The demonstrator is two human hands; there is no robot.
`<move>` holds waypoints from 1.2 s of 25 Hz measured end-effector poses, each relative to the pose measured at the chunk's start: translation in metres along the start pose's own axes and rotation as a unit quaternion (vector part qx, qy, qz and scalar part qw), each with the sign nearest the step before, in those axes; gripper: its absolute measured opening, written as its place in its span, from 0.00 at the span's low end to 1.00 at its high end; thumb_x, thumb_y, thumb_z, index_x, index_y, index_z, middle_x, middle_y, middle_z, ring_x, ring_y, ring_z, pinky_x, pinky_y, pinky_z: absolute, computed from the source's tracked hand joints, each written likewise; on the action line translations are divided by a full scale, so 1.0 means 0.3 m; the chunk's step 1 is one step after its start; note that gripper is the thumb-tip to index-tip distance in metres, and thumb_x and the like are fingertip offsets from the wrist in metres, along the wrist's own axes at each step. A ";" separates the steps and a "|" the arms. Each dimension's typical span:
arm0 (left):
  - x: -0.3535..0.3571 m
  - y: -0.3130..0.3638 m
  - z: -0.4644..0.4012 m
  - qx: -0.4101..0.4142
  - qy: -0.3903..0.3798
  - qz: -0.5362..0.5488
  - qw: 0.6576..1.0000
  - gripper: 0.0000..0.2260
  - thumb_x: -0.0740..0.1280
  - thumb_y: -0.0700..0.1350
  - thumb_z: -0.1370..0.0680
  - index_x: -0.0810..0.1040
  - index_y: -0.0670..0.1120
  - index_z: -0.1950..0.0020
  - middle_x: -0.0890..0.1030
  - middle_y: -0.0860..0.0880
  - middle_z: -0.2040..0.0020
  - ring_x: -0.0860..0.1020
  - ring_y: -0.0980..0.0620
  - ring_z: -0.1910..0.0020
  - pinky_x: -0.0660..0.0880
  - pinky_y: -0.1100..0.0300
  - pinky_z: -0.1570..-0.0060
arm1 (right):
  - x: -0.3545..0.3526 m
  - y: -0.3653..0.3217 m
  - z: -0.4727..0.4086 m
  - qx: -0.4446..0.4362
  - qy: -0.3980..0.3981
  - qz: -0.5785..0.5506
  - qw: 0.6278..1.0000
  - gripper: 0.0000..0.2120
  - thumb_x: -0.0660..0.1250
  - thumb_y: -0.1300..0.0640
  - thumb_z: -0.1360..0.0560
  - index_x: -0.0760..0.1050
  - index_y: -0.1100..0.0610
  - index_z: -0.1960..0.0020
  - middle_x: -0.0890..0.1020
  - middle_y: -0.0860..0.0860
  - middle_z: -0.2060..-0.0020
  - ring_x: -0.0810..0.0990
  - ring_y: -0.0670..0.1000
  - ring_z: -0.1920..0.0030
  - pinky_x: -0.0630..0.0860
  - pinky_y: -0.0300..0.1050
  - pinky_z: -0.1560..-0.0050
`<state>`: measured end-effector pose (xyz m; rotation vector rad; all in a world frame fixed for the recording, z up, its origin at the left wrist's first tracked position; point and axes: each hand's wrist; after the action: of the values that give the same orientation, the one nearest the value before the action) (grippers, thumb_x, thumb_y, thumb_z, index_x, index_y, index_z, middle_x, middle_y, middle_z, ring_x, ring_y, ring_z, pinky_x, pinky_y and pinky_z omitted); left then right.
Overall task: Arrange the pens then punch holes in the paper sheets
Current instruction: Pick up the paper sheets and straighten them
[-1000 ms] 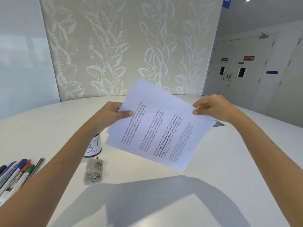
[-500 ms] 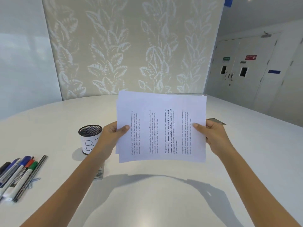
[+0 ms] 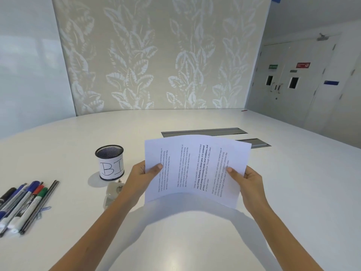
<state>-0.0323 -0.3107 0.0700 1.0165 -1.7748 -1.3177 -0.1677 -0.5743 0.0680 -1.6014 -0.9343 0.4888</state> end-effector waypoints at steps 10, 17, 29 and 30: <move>-0.005 -0.088 0.026 -0.038 -0.045 -0.006 0.998 0.11 0.69 0.46 0.24 0.80 0.52 0.41 0.84 0.54 0.45 0.81 0.52 0.43 0.75 0.50 0.40 | -0.006 0.125 0.038 0.041 -0.022 0.003 0.999 0.12 0.73 0.61 0.29 0.81 0.57 0.46 0.87 0.51 0.52 0.85 0.53 0.52 0.81 0.48 0.53; 0.009 0.072 -0.061 0.150 0.159 -0.104 0.970 0.36 0.72 0.41 0.26 0.55 0.47 0.24 0.69 0.46 0.29 0.69 0.49 0.30 0.67 0.52 0.33 | -0.008 0.002 -0.058 -0.025 -0.028 0.083 0.996 0.08 0.72 0.62 0.29 0.81 0.52 0.53 0.86 0.43 0.58 0.84 0.41 0.60 0.79 0.33 0.60; 0.024 0.280 -0.221 0.140 -0.081 -0.363 0.918 0.03 0.69 0.48 0.23 0.79 0.51 0.52 0.83 0.45 0.55 0.79 0.48 0.58 0.70 0.57 0.61 | 0.083 -0.436 -0.202 -0.197 -0.119 0.394 0.890 0.10 0.75 0.59 0.31 0.82 0.56 0.50 0.85 0.59 0.58 0.80 0.51 0.61 0.82 0.52 0.59; 0.022 0.266 -0.221 0.136 -0.074 -0.335 0.929 0.05 0.69 0.48 0.23 0.80 0.48 0.56 0.83 0.44 0.58 0.78 0.48 0.61 0.69 0.57 0.61 | 0.077 -0.446 -0.205 -0.217 -0.093 0.375 0.897 0.13 0.75 0.58 0.31 0.81 0.52 0.47 0.85 0.55 0.58 0.81 0.50 0.59 0.81 0.50 0.56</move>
<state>0.0081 -0.3305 0.1637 1.8386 -1.8271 -1.5969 -0.1491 -0.5914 0.2148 -2.3592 -0.5446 1.0325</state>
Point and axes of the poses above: each hand's wrist, its own z-axis away from the middle knuckle, its own x-axis out of the palm, y = z × x
